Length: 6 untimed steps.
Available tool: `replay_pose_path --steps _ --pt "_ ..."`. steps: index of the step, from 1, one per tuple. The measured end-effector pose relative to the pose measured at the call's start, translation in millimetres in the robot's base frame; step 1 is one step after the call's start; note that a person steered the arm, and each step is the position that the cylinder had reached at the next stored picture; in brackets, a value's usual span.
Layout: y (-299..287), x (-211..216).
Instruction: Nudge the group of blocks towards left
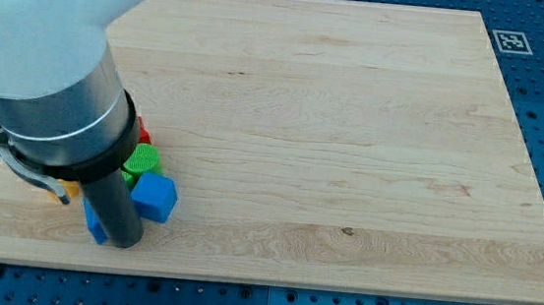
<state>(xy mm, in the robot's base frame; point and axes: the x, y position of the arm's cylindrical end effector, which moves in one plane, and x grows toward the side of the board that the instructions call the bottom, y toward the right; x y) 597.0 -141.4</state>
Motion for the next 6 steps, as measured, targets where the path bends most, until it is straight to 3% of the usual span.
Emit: replay_pose_path --steps 4,6 --pt "20.3 21.9" --pt "76.7 21.4"
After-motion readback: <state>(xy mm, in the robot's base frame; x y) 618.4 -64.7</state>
